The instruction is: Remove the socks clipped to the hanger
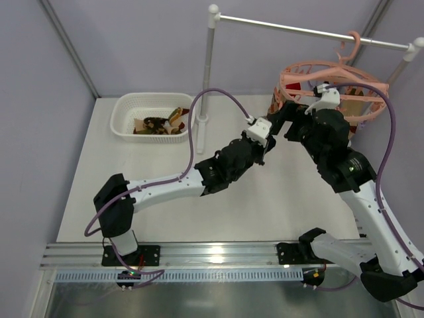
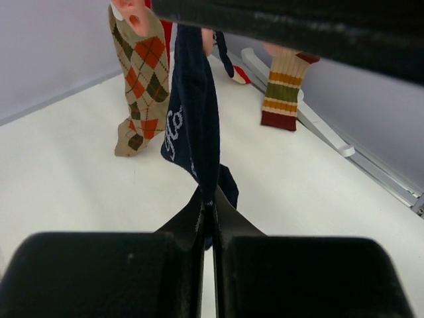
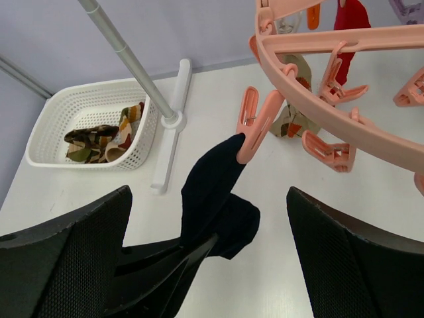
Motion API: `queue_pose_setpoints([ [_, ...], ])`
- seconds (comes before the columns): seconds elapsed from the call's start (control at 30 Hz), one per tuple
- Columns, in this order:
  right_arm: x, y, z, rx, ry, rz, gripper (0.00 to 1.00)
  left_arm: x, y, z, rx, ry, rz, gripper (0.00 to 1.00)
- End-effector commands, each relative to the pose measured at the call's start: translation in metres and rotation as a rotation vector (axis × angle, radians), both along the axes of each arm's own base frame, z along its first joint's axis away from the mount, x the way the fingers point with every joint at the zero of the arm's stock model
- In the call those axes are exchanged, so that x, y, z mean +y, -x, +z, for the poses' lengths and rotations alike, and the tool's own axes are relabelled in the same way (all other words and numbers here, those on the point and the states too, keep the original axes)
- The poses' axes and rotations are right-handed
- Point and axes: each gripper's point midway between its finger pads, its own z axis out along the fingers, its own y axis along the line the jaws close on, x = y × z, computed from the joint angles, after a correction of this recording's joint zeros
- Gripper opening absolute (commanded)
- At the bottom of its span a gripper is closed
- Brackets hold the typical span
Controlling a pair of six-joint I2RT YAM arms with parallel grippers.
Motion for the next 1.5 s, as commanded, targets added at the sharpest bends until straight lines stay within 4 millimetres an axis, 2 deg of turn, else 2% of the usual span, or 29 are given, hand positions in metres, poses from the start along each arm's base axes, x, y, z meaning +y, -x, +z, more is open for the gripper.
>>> queue_pose_setpoints([
  [0.0, 0.002, -0.007, 0.015, -0.027, -0.036, -0.033, 0.98, -0.022, 0.042, 0.013, -0.083, -0.081, -0.121, 0.0],
  [0.37, 0.006, -0.034, -0.004, 0.037, 0.008, -0.093, 0.98, -0.034, 0.068, 0.018, -0.124, -0.11, -0.132, 0.0],
  [0.6, 0.006, -0.045, -0.003, 0.043, 0.024, -0.121, 0.98, -0.036, 0.075, 0.016, -0.127, -0.121, -0.146, 0.0],
  [1.03, -0.022, -0.044, -0.003, 0.044, 0.091, -0.251, 0.98, -0.031, 0.078, 0.015, -0.129, -0.128, -0.148, 0.0],
  [1.47, -0.038, -0.036, 0.002, 0.019, 0.129, -0.309, 0.98, -0.028, 0.078, 0.014, -0.126, -0.134, -0.141, 0.0],
])
